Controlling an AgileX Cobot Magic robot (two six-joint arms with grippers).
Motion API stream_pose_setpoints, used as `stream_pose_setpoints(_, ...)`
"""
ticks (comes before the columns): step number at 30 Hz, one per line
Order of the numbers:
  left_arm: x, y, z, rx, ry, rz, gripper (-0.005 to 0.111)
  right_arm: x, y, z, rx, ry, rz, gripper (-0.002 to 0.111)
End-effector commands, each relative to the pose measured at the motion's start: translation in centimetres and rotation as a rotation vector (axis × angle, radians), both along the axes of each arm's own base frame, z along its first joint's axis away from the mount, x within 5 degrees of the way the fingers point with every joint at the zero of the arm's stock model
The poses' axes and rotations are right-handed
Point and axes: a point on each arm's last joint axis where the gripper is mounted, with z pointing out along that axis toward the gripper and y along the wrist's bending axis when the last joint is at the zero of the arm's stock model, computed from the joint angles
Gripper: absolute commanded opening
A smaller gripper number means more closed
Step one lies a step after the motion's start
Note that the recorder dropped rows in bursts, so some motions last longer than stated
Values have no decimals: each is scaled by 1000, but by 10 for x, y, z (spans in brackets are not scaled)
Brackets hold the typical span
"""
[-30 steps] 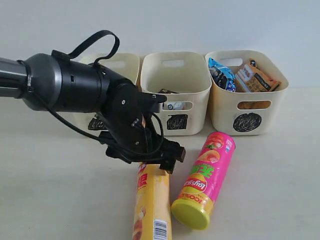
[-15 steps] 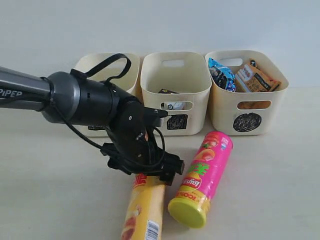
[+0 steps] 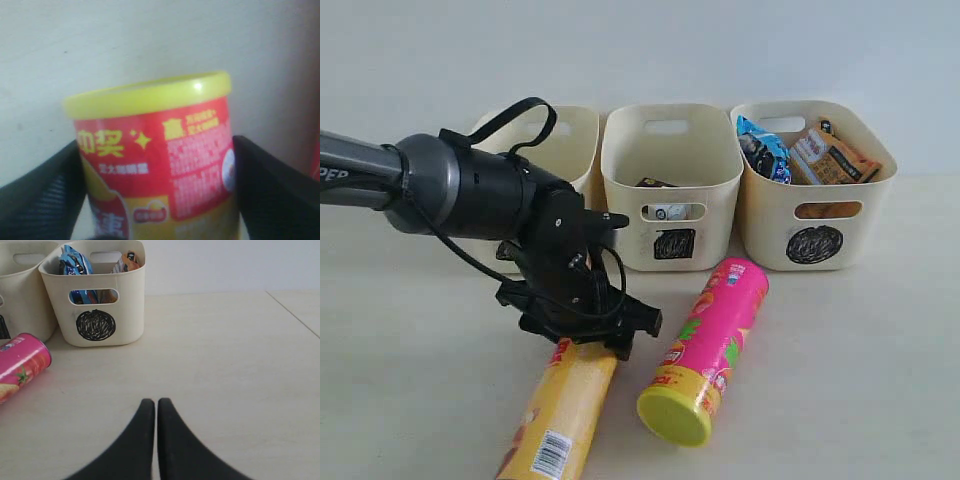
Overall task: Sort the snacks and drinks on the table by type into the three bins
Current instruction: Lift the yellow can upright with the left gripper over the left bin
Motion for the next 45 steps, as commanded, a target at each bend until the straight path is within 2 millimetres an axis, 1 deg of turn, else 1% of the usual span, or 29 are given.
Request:
stream_pose_setpoints(1,2,2,2,10,1,-11,42,0,0,-1,-5,-7,-2,0)
stream_pose_setpoints(3,2,2,2,9,0,-11,27,0,0,-1,-5,-7,-2,0)
stream_pose_setpoints(5,2,3,2,15,-1,-21,9,0,0,-1,-5,-7,-2,0)
stream_pose_setpoints(6,2,3,2,26,-3,-37,5,0,0,-1,-5,-7,-2,0)
stream_pose_setpoints(11,3,9,3,62,8,-45,4,0,0,-1,-5,-7,-2,0)
stream_pose_setpoints(15,3,12,16,65,-15,-70,4,0,0,-1,-5,-7,-2,0)
stream_pose_setpoints(16,1,13,30,54,-41,-102,4,0,0,-1,-5,-7,-2,0)
stream_pose_setpoints(20,-7,17,59,55,-63,-182,4,0,0,-1,-5,-7,-2,0)
stream_pose_setpoints(21,-9,25,73,62,-73,-194,4,0,0,-1,-5,-7,-2,0)
stream_pose_setpoints(24,-10,36,93,52,-100,-183,4,0,0,-1,-5,-7,-2,0)
stream_pose_setpoints(25,-11,41,105,48,-122,-191,4,0,0,-1,-5,-7,-2,0)
stream_pose_setpoints(28,-19,52,130,36,-155,-208,4,0,0,-1,-5,-7,-2,0)
stream_pose_setpoints(29,-24,57,143,10,-170,-213,4,0,0,-1,-5,-7,-2,0)
stream_pose_setpoints(32,-31,68,167,-46,-215,-222,4,0,0,-1,-5,-7,-2,0)
stream_pose_setpoints(34,-34,83,185,-58,-265,-203,4,0,0,-1,-5,-7,-2,0)
stream_pose_setpoints(35,-35,89,191,-61,-286,-194,4,0,0,-1,-5,-7,-2,0)
stream_pose_setpoints(36,-34,98,201,-71,-329,-173,4,0,0,-1,-5,-7,-2,0)
stream_pose_setpoints(39,-28,114,221,-82,-403,-135,4,0,0,-1,-5,-7,-2,0)
stream_pose_setpoints(45,-16,134,271,-139,-562,-108,4,0,0,-1,-5,-7,-2,0)
